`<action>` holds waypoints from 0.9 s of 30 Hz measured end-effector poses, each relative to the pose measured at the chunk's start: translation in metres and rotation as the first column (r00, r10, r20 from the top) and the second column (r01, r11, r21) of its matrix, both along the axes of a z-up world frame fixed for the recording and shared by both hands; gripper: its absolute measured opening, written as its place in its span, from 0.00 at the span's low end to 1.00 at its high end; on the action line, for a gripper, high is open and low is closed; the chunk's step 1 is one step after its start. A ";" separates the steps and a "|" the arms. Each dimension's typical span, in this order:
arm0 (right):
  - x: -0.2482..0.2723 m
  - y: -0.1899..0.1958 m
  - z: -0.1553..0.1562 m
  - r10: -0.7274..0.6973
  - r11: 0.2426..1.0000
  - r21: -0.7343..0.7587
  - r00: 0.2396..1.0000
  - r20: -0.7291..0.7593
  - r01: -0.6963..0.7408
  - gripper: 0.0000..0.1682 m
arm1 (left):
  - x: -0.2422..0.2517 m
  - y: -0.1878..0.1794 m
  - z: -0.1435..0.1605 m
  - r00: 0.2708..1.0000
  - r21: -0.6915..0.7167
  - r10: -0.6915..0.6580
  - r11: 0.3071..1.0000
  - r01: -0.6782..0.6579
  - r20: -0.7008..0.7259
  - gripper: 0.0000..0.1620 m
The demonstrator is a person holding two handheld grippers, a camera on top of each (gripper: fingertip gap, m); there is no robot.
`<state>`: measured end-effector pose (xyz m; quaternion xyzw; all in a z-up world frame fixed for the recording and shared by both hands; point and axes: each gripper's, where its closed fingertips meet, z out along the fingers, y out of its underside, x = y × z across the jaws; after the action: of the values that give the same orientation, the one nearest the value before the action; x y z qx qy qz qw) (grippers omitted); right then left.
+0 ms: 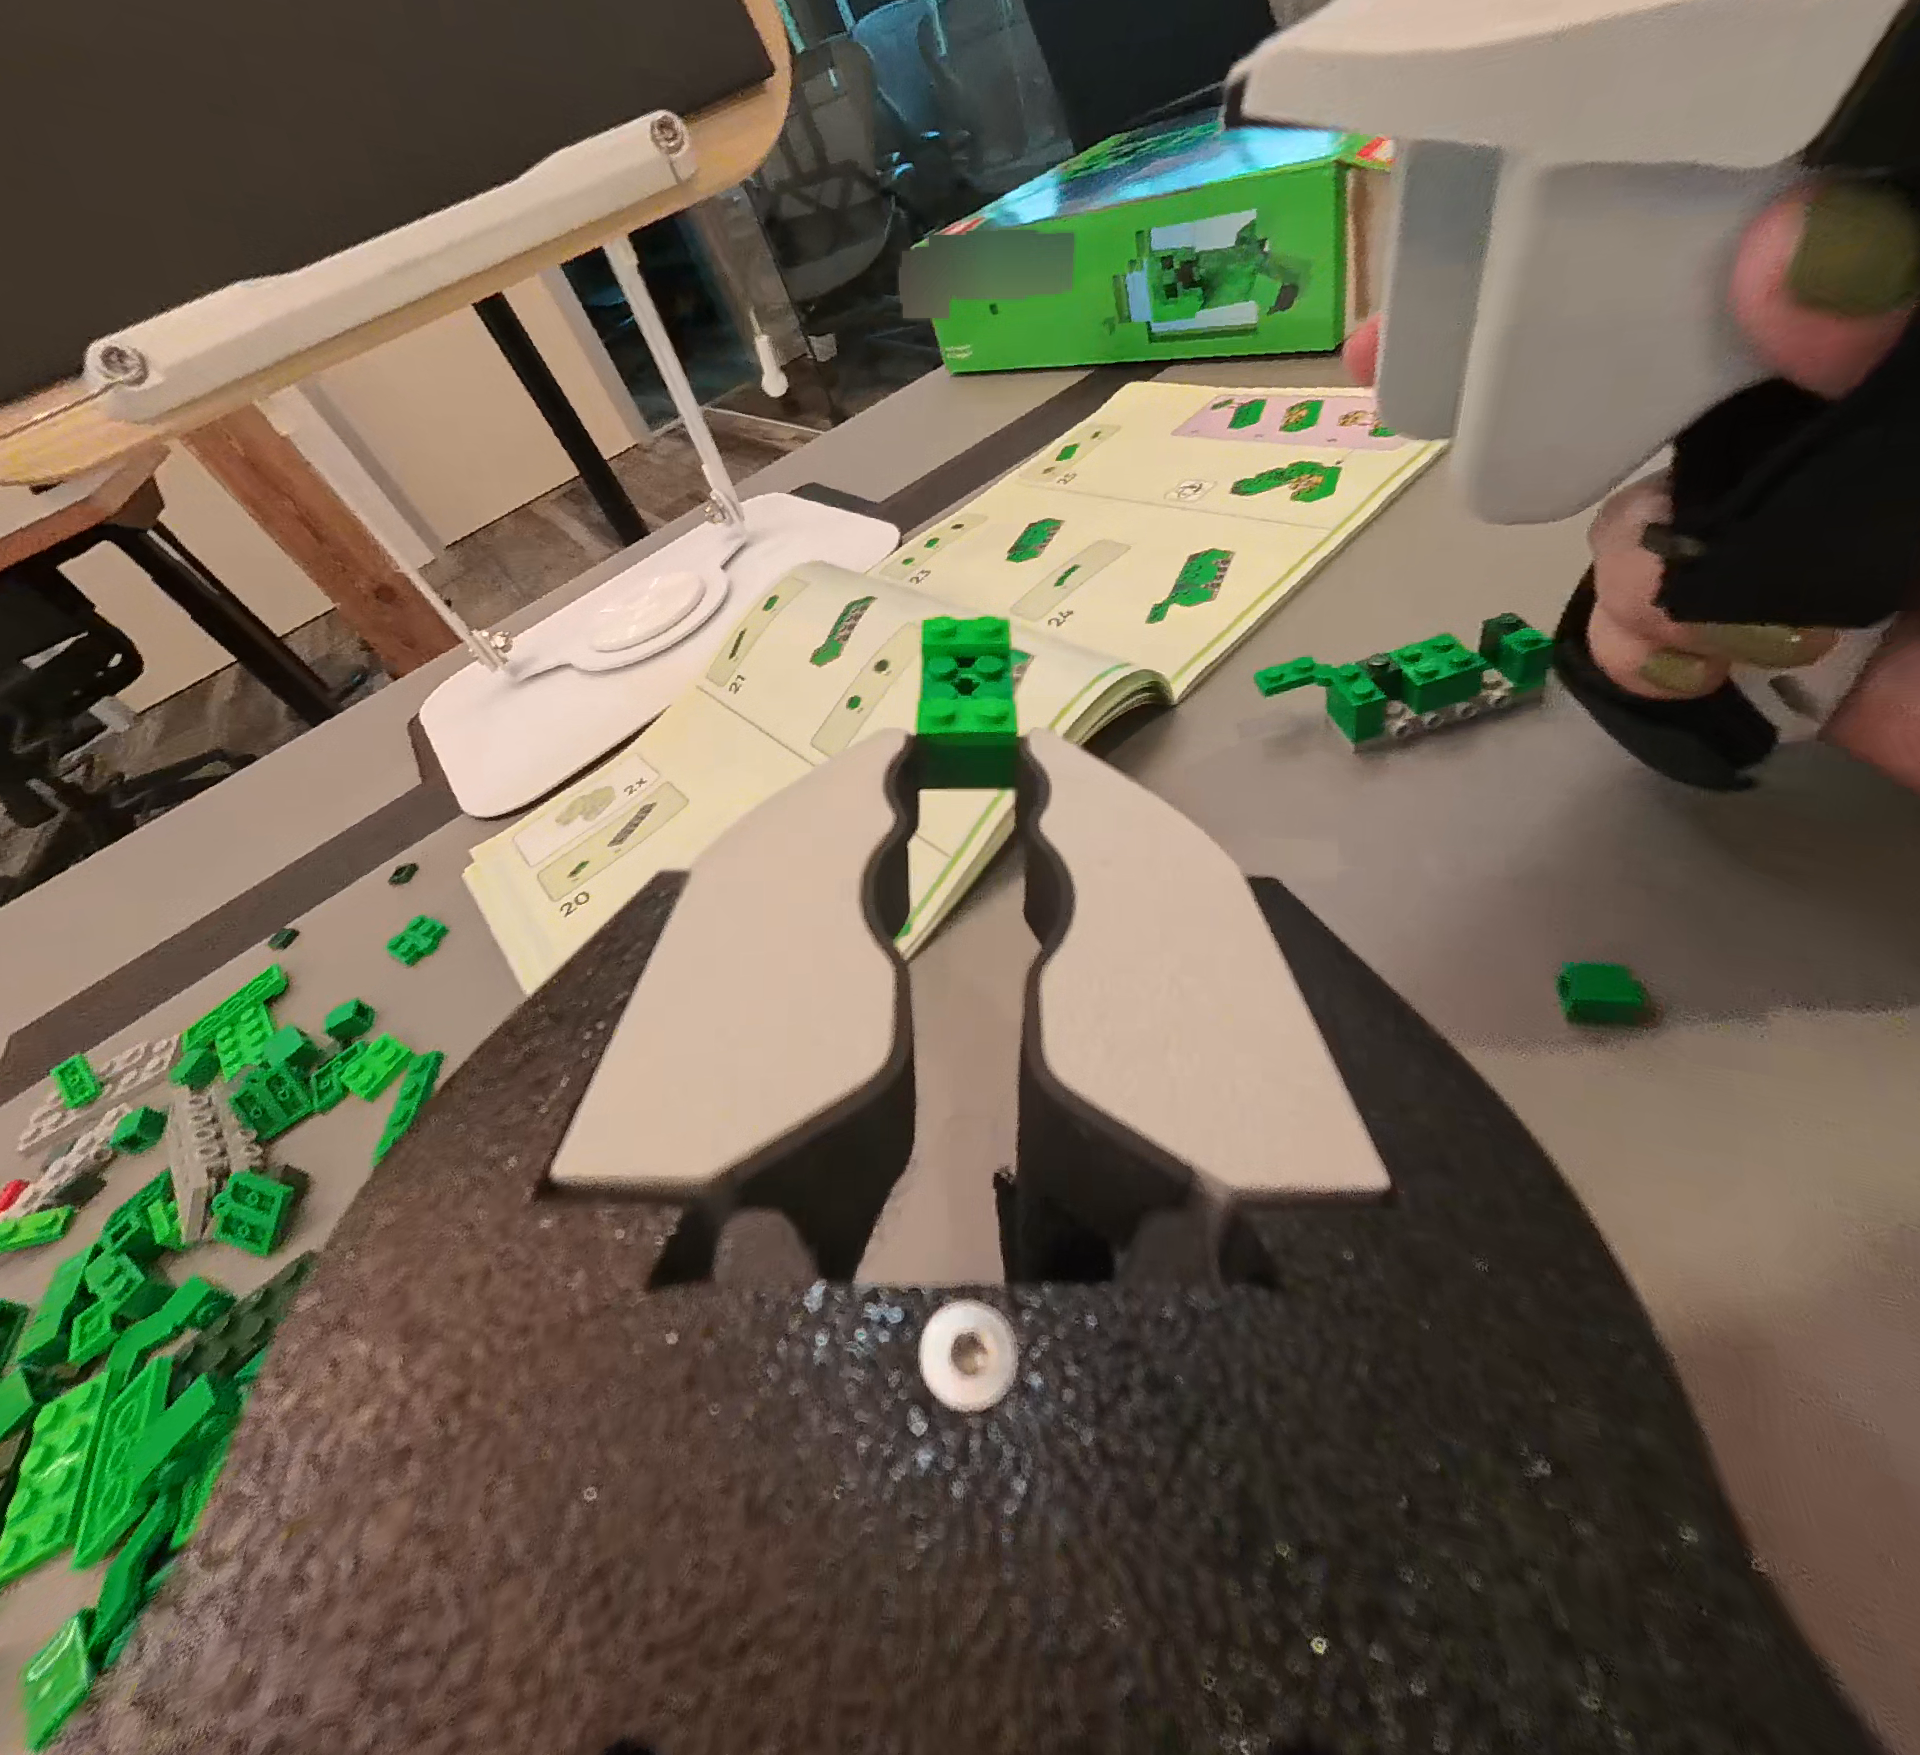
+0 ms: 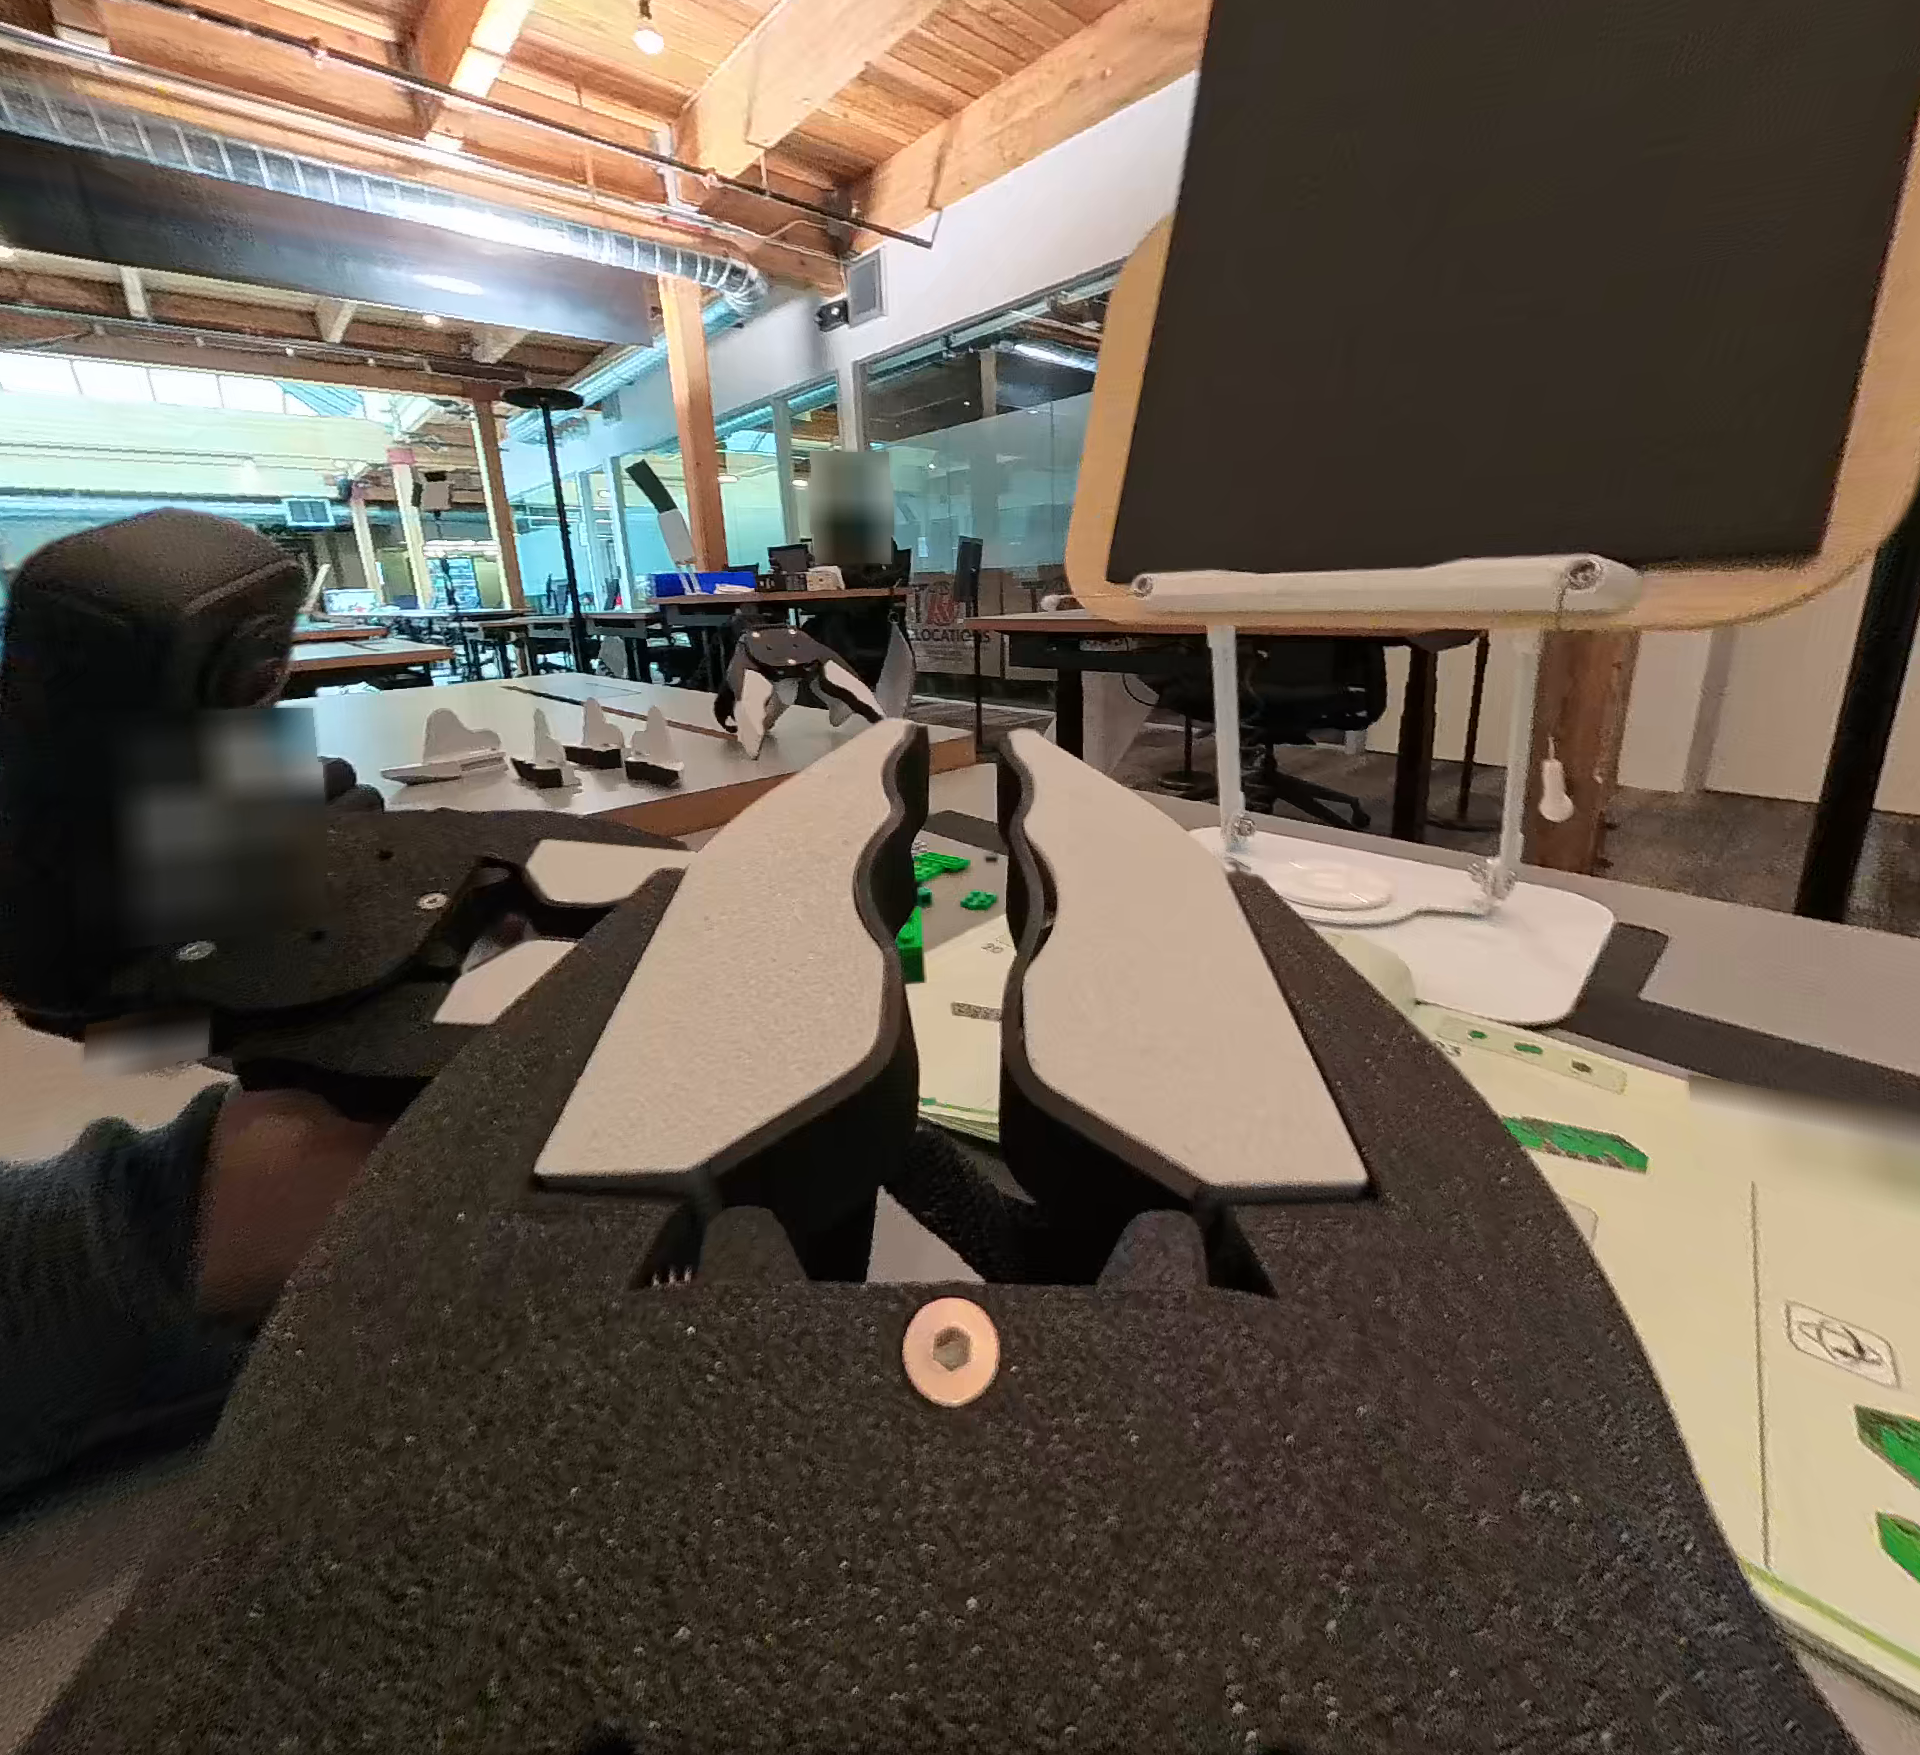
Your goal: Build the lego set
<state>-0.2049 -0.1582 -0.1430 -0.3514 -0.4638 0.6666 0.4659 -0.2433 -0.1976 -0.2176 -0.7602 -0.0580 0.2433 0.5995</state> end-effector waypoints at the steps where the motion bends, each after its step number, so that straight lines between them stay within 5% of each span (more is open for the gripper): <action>1: 0.002 -0.003 0.001 0.010 1.000 0.015 1.000 -0.008 -0.010 0.07 | 0.002 0.001 0.001 1.000 0.005 -0.012 1.000 0.012 0.000 0.10; 13: 0.007 -0.034 -0.004 0.059 0.985 0.165 0.998 -0.024 -0.054 0.04 | 0.002 -0.002 0.010 0.997 0.092 -0.066 0.994 0.061 0.048 0.10; 22: 0.009 0.035 -0.001 -0.185 0.982 0.028 0.982 -0.028 0.186 0.00 | -0.007 -0.016 0.017 0.997 0.150 -0.067 0.987 0.060 0.047 0.10; 27: 0.009 0.017 -0.006 -0.204 0.960 0.184 0.978 -0.051 0.210 0.00 | 0.017 -0.028 0.013 0.991 0.081 -0.127 0.989 0.124 0.032 0.10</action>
<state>-0.1963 -0.1415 -0.1489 -0.3416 -0.4782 0.5730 0.5713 -0.2262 -0.2251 -0.2047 -0.7425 -0.0307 0.1884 0.6421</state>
